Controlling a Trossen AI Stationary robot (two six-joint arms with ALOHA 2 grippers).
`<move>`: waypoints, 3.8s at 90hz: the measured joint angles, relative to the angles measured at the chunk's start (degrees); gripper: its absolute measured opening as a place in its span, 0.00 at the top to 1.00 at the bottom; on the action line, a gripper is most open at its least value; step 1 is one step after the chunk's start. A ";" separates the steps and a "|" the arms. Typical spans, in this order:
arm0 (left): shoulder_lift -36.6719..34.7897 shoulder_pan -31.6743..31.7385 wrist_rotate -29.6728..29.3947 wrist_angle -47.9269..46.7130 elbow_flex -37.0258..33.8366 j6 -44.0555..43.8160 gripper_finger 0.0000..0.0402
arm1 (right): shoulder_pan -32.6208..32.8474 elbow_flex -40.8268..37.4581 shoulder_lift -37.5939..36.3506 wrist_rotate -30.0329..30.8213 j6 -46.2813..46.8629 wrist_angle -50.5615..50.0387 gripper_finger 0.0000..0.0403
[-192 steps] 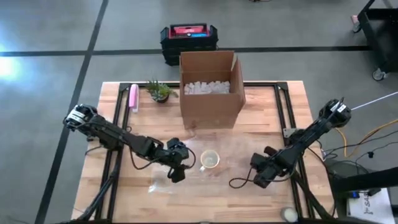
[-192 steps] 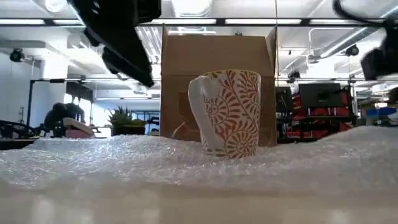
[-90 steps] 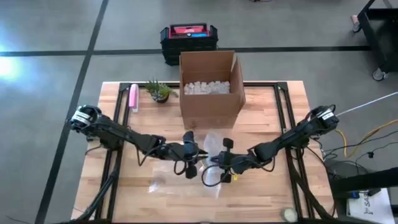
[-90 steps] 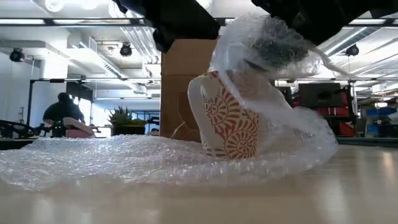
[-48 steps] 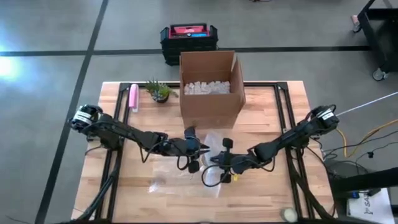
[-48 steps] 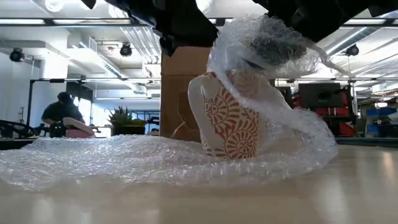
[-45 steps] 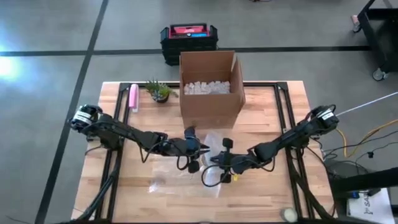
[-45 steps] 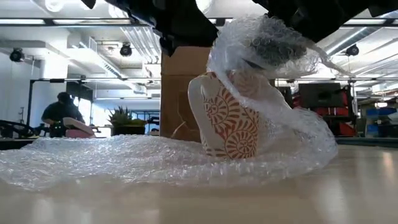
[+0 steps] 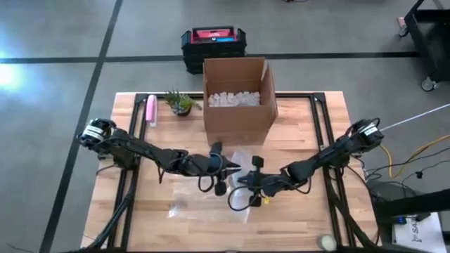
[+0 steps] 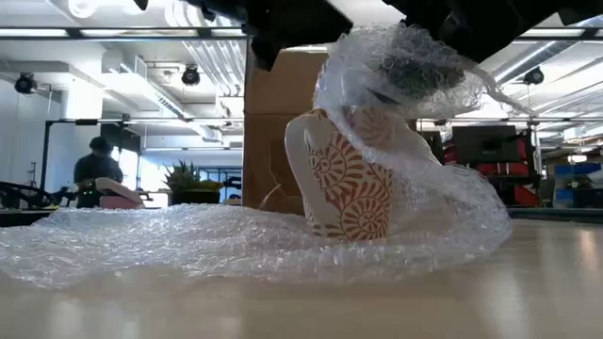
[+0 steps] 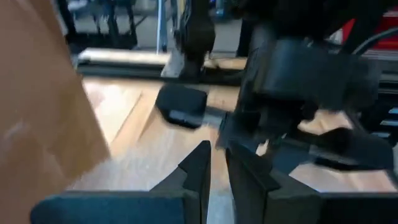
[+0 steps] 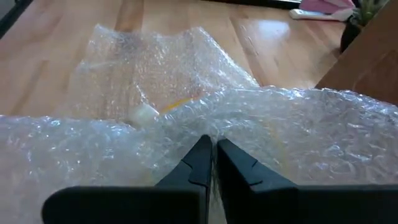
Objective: Wrap mug
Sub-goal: Wrap the orange patterned mug using the bubble wrap
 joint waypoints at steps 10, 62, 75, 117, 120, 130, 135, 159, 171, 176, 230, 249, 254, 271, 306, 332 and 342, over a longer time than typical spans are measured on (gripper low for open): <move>0.73 0.00 0.03 -1.39 0.03 -0.09 0.91 | -0.09 1.49 0.00 0.00 -0.54 0.09 0.99; 6.64 0.10 4.07 -7.12 0.17 -3.65 0.91 | -1.01 12.18 -0.91 -0.04 1.45 -13.56 0.91; 6.64 0.07 4.29 -7.32 0.17 -3.83 0.91 | -1.09 21.53 -1.53 -6.74 2.66 -32.55 0.78; 6.39 0.07 4.33 -7.88 0.21 -4.98 0.91 | -4.23 24.23 8.78 -10.37 4.48 -40.34 0.77; 6.14 -0.02 4.31 -8.04 0.53 -5.25 0.91 | -4.51 24.27 10.10 -11.39 4.59 -40.26 0.80; 4.39 -0.39 5.78 -11.19 2.84 -7.86 0.91 | -4.75 25.65 13.28 -12.10 4.68 -40.01 0.89; 3.58 -0.66 7.11 -15.61 4.31 -8.38 0.91 | -4.68 26.53 14.02 -12.38 4.48 -40.26 0.93; 0.20 -3.85 5.90 -54.12 17.25 -17.84 0.92 | -4.61 28.97 14.02 -13.47 3.53 -41.02 0.99; -0.22 -6.79 8.25 -74.10 19.37 -32.45 0.94 | -4.61 29.06 14.00 -13.43 4.53 -40.89 0.98; -0.28 -8.56 11.02 -79.77 18.21 -38.56 0.94 | -4.61 29.06 14.10 -13.40 5.43 -40.87 0.98; -0.01 -17.12 19.30 -57.36 -6.08 -53.21 0.52 | -4.61 29.06 14.12 -13.11 5.97 -40.65 0.98; -0.57 -16.65 18.71 -56.92 -6.40 -52.08 0.72 | -4.62 29.04 14.12 -13.03 5.91 -40.61 0.98; -0.21 -16.24 18.78 -57.25 -6.40 -50.33 0.85 | -4.63 29.03 14.12 -13.00 5.60 -40.49 0.98; -0.10 -14.02 18.54 -59.30 -6.28 -46.68 0.98 | -4.61 28.97 14.12 -13.01 5.02 -39.38 0.98; -5.16 -13.98 15.23 -64.63 -0.87 -42.92 0.93 | -4.61 28.97 14.12 -13.09 2.78 -39.55 0.98; 1.11 -14.04 22.83 -60.91 -2.23 -46.23 0.56 | -4.46 28.88 14.12 -13.53 2.94 -39.51 0.98; 5.20 -13.86 24.52 -60.38 -2.02 -46.01 0.48 | -4.48 28.82 14.12 -13.50 2.93 -39.52 0.98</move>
